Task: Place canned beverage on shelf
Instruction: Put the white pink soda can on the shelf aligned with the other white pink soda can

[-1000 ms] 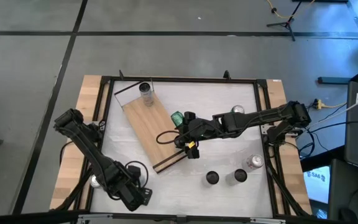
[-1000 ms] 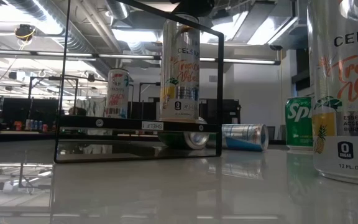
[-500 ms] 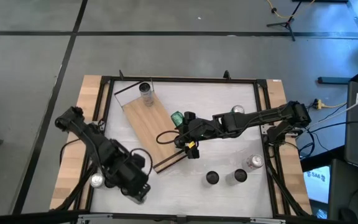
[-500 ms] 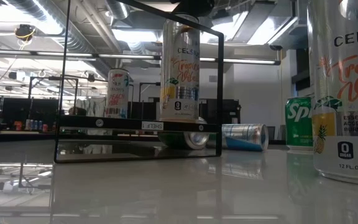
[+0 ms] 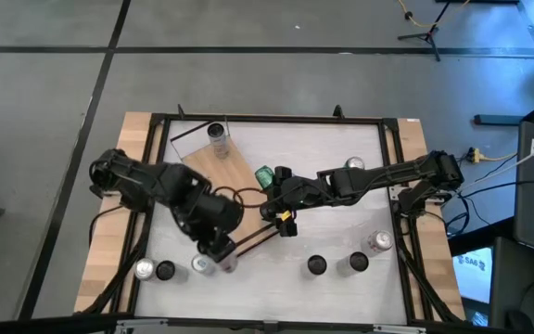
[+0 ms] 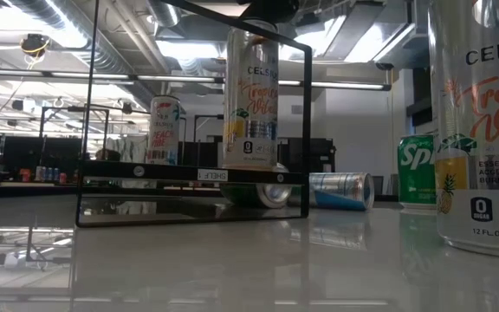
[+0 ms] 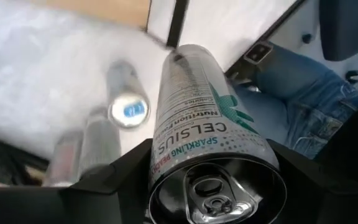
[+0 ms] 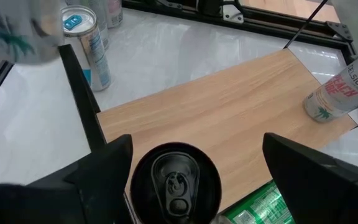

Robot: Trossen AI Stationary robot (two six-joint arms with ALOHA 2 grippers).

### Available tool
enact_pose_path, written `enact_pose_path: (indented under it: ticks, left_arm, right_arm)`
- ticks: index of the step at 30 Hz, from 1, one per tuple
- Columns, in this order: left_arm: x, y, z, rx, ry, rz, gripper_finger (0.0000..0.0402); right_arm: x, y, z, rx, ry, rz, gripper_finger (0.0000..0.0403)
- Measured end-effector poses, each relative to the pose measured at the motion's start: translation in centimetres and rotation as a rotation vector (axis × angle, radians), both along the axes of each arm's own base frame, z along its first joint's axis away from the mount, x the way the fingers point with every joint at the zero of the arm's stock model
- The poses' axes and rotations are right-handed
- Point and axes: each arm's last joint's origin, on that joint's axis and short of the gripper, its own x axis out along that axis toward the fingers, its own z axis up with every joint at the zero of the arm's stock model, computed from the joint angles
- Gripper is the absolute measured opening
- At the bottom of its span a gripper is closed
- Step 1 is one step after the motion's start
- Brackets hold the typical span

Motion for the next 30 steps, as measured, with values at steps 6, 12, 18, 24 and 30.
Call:
enact_pose_path:
  ticks: [6, 12, 18, 24, 30]
  left_arm:
    - [0.8, 2.1, 0.0, -0.009, -0.042, -0.055, 0.0244]
    - [0.9, 2.7, 0.1, -0.062, -0.023, -0.063, 0.0244]
    - [0.7, 2.3, 0.2, -0.191, 0.018, -0.089, 0.0244]
    - [0.8, 2.4, 0.2, -0.170, 0.013, -0.076, 0.0244]
    - [0.8, 2.4, 0.2, -0.166, 0.012, -0.074, 0.0244]
  right_arm:
    - [0.0, 0.0, 0.1, 0.001, -0.004, 0.000, 0.0353]
    - [0.0, 0.0, 0.1, 0.001, -0.004, 0.000, 0.0353]
    - [0.0, 0.0, 0.1, 0.001, -0.004, 0.000, 0.0353]
    - [-0.1, 0.0, 0.1, 0.000, -0.004, 0.000, 0.0353]
    - [-0.1, 0.0, 0.1, 0.000, -0.003, 0.000, 0.0353]
